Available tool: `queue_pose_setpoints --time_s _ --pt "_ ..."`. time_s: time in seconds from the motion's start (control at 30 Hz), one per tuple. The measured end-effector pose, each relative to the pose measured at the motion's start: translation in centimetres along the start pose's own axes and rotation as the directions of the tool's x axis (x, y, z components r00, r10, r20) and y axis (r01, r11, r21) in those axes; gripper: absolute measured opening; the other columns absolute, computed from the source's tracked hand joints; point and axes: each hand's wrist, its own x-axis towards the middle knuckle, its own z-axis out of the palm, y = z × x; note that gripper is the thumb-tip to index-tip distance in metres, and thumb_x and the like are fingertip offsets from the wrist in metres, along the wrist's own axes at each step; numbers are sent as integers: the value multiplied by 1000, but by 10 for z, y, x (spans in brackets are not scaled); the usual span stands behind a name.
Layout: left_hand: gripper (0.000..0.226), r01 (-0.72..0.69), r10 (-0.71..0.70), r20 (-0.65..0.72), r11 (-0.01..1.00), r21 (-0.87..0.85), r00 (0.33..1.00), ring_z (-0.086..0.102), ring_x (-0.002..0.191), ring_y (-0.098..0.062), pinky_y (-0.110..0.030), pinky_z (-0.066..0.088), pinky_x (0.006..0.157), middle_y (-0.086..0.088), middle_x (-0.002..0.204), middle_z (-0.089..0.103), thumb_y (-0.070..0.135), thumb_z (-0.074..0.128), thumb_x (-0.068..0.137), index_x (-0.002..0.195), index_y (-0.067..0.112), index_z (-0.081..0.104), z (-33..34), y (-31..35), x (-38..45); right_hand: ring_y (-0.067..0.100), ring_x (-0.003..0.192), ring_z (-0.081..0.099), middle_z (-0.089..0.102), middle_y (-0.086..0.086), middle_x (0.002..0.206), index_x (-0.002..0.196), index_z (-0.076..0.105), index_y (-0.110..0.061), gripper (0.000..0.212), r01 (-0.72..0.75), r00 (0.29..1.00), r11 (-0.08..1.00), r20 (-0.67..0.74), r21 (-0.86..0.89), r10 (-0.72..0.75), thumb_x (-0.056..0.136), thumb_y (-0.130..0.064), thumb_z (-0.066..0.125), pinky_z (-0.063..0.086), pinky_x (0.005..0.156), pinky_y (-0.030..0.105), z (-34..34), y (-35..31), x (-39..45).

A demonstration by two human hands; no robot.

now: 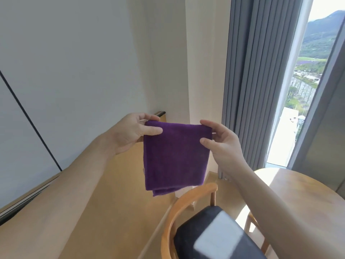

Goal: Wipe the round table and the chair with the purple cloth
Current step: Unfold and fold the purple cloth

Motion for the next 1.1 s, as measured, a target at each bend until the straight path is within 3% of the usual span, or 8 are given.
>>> queue_pose_setpoints --time_s 0.2,0.33,0.43,0.53,0.67,0.87,1.0,1.1 --pt "53 -112 124 20 801 588 992 67 96 -11 -23 54 74 7 107 67 1 82 75 118 26 62 28 3 11 3 111 47 46 -12 129 148 39 -29 72 134 990 831 44 -541 -131 90 3 65 46 96 20 -2 -10 -2" --pt "18 -230 248 89 625 746 965 65 90 -21 -28 48 69 -3 101 62 8 70 86 90 25 68 40 5 24 11 102 53 54 -8 114 115 62 -29 33 160 979 700 22 -696 -202 90 -8 68 50 87 26 -28 -18 1" --pt "9 -289 237 167 730 619 957 68 95 -18 -21 49 74 -3 100 71 15 74 90 92 23 76 42 12 31 8 96 55 51 -7 109 93 62 -31 16 99 987 688 -18 -719 -162 88 -22 74 46 73 16 -58 -32 -1" --pt "14 -224 177 301 966 131 937 72 97 -7 -22 50 94 4 104 79 18 68 93 100 22 80 58 21 39 7 84 66 67 -6 94 96 65 -25 8 -15 992 842 -113 -540 -55 91 -23 71 51 68 19 -85 -57 -11" --pt "26 100 57 371 914 -393 927 69 96 -20 -33 56 85 -3 100 76 15 47 99 107 14 72 134 8 45 18 83 75 76 4 95 110 69 -13 15 -95 955 960 -297 -262 14 96 -16 65 60 69 31 -119 -68 -31" --pt "21 395 -125 600 852 -342 790 72 73 -19 -35 51 74 -4 85 73 29 50 104 103 16 67 283 -23 6 23 79 73 77 10 92 107 72 -6 17 -299 817 954 -511 20 266 95 -18 68 57 62 28 -219 -52 -103" --pt "21 498 -159 690 805 -324 706 66 57 -16 -25 52 58 -3 73 67 28 51 105 98 14 65 376 -8 -18 26 85 70 71 11 96 107 67 -4 26 -281 813 831 -341 480 472 91 -25 67 59 73 34 -295 -38 -176" --pt "24 518 -138 752 802 -296 644 68 62 -18 -32 53 66 -6 76 69 28 54 103 104 8 67 449 4 -36 33 114 67 67 17 126 135 57 -1 52 -276 822 811 -311 516 478 88 -17 73 54 95 44 -344 -17 -230"
